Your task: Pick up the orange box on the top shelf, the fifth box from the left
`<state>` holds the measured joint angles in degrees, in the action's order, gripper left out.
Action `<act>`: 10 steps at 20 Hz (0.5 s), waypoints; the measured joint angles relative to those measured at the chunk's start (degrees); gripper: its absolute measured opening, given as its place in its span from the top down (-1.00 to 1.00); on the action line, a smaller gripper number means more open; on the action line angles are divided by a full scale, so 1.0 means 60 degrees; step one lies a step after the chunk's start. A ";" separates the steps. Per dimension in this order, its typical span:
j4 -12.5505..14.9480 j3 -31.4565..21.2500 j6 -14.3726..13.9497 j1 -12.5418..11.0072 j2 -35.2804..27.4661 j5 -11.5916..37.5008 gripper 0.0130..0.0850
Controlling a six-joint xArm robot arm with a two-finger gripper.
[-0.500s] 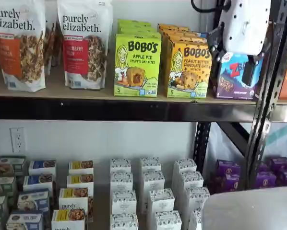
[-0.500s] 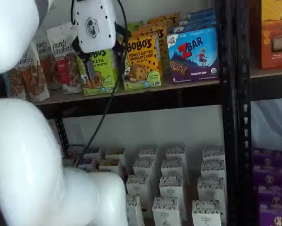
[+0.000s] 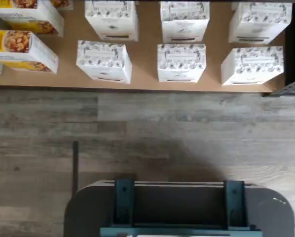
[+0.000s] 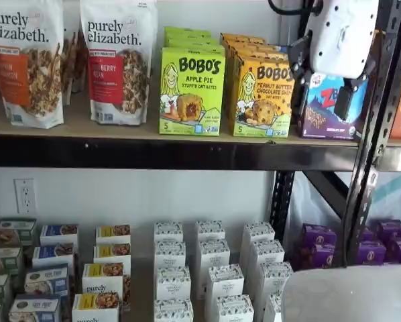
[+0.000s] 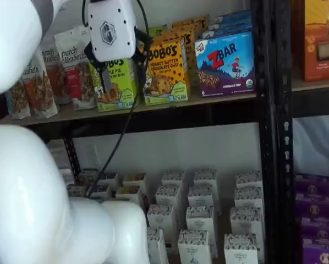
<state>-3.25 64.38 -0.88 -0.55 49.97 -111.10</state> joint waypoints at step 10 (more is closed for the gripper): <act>0.0491 0.0052 -0.0032 0.0179 -0.0691 0.1144 -1.00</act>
<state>-0.30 64.69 -1.07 0.53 45.82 -104.24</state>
